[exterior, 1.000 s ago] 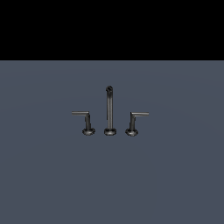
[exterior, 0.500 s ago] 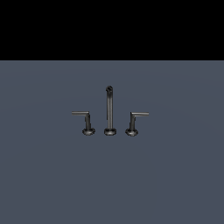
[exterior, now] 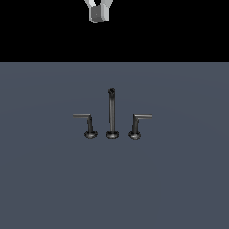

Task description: Turn on the faucet by rotating a designated handle.

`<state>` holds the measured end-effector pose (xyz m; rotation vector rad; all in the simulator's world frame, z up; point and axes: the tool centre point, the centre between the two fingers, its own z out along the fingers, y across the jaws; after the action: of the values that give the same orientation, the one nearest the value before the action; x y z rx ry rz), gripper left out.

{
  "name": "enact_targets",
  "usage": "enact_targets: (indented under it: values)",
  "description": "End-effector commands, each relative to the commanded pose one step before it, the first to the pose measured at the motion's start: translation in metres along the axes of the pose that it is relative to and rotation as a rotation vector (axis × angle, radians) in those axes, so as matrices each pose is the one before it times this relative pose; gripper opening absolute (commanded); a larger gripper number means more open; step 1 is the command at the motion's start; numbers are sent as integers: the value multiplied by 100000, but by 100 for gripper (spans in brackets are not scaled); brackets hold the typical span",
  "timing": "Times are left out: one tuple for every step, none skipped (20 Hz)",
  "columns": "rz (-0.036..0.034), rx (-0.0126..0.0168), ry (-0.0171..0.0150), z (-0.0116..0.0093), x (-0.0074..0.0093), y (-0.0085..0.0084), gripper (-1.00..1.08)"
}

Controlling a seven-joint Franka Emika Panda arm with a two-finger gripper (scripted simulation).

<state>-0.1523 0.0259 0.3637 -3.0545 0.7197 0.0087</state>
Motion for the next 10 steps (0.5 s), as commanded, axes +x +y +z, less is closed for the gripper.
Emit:
enact_targets:
  values:
    - [7034,144,51,1740,1415,-502,-100]
    - [2740,28,5,680,563,-202,-100]
    - [2736,27,5,678,563,-202,-100]
    - [2731,26,5,677,563,-202,-100]
    - [2726,25,6,675,564,-201,-100]
    - [2720,24,7,673,563,-200,-100]
    - [2716,22,7,672,564,-199,-100]
    - [2711,20,8,670,563,-199,-100]
    - [2707,18,10,669,564,-198,-100]
    - [2704,16,11,667,564,-197,-100]
